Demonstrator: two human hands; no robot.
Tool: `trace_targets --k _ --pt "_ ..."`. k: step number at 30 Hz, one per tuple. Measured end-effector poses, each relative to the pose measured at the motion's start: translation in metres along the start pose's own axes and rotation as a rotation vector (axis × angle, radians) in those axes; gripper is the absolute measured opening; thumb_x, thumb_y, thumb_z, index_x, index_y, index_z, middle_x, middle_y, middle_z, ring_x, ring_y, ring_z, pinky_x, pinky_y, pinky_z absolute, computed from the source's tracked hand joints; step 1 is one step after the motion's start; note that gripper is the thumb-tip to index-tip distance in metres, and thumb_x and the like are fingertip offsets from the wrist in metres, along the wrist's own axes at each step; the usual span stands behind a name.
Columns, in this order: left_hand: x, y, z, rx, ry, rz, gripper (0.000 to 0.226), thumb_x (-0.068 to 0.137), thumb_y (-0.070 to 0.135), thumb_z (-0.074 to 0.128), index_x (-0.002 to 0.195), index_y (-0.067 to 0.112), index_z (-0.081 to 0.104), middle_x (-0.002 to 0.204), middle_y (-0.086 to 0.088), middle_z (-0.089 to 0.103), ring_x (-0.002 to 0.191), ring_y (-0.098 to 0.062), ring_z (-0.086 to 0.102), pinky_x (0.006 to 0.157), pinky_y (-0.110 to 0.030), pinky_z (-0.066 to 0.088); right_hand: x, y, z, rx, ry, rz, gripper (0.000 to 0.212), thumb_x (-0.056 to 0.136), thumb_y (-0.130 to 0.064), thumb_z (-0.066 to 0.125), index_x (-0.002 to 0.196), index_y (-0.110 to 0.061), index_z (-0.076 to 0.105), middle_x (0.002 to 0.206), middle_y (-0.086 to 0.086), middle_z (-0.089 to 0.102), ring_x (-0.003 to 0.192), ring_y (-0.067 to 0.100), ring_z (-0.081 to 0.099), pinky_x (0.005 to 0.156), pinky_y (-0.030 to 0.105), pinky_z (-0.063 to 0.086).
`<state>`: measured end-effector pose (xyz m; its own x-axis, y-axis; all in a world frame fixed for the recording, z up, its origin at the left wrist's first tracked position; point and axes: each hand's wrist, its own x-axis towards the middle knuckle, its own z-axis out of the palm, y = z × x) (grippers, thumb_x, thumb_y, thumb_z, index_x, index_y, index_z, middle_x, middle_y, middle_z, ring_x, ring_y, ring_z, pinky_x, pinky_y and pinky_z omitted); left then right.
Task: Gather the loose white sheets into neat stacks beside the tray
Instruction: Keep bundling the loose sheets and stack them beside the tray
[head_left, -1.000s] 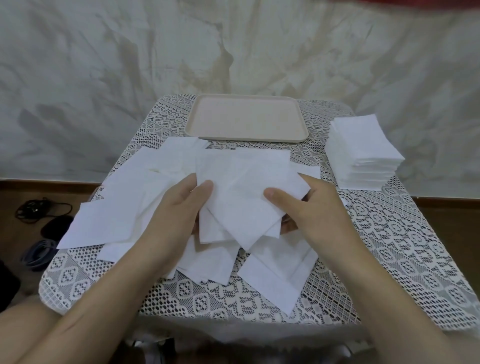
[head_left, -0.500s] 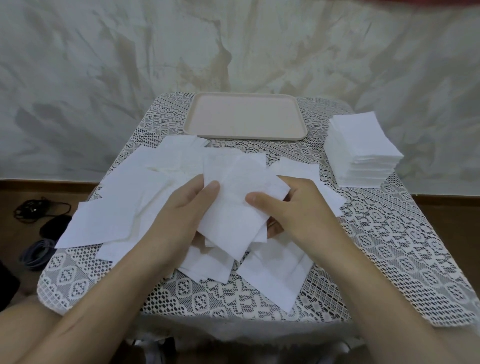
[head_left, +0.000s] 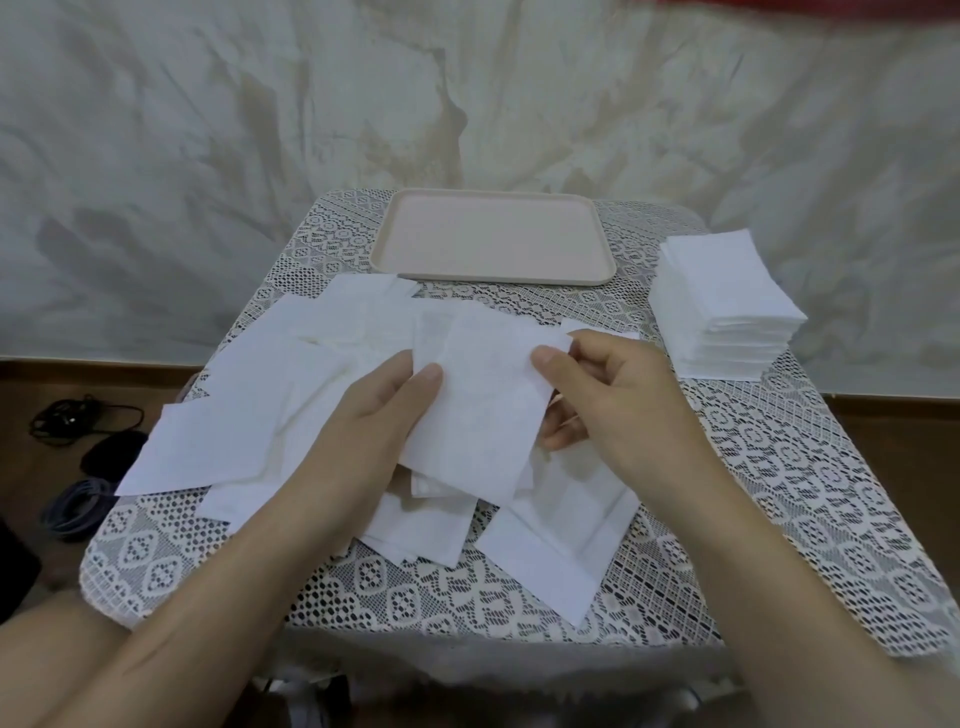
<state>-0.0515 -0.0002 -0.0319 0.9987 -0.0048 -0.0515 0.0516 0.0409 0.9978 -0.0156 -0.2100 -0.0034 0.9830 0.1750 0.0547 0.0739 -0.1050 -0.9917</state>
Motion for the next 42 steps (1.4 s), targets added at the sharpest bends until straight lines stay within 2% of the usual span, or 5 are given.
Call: trace_targets --k 5,23,29,36,42 --pt "0.0 0.0 0.0 -0.034 -0.03 -0.004 0.034 0.1 0.041 0.055 0.124 0.027 0.075 0.125 -0.01 0.076 0.12 -0.034 0.07 0.11 -0.064 0.047 0.016 -0.005 0.006 -0.128 -0.008 -0.034 0.03 0.1 -0.016 0.063 0.078 0.003 0.057 0.062 0.015 0.064 0.048 0.016 0.061 0.046 0.027 0.051" --pt "0.001 0.016 0.009 -0.239 0.071 -0.009 0.029 0.101 0.01 0.059 0.128 0.014 0.068 0.103 -0.006 0.081 0.088 -0.02 0.079 0.072 -0.034 0.067 0.0 -0.001 0.004 -0.369 -0.108 0.036 0.041 0.081 -0.067 0.073 0.092 -0.028 0.067 0.077 -0.013 0.067 0.055 0.004 0.055 0.06 0.028 0.042" --pt "0.008 0.023 0.001 -0.407 0.108 -0.005 0.042 0.086 0.015 0.072 0.127 0.01 0.066 0.118 -0.01 0.078 0.097 -0.021 0.077 0.081 -0.033 0.065 -0.003 -0.003 -0.002 -0.103 -0.163 0.017 0.029 0.085 -0.032 0.082 0.081 -0.007 0.068 0.061 0.0 0.057 0.052 0.01 0.046 0.053 0.025 0.037" --pt "0.019 0.025 -0.011 -0.002 0.091 0.198 0.029 0.093 -0.005 0.066 0.117 0.011 0.066 0.097 0.005 0.08 0.089 -0.01 0.076 0.073 -0.023 0.061 0.008 -0.002 -0.002 -0.066 0.046 -0.209 0.002 0.099 -0.016 0.066 0.099 -0.018 0.066 0.101 0.001 0.076 0.097 0.02 0.07 0.086 0.044 0.054" --pt "0.019 0.016 -0.004 0.093 0.018 0.181 0.043 0.091 0.011 0.075 0.13 0.019 0.058 0.118 0.003 0.077 0.11 -0.013 0.074 0.087 -0.028 0.06 0.005 0.012 0.012 -0.384 -0.068 -0.128 0.018 0.103 -0.046 0.052 0.109 -0.032 0.042 0.082 -0.009 0.063 0.077 0.0 0.059 0.074 0.028 0.047"
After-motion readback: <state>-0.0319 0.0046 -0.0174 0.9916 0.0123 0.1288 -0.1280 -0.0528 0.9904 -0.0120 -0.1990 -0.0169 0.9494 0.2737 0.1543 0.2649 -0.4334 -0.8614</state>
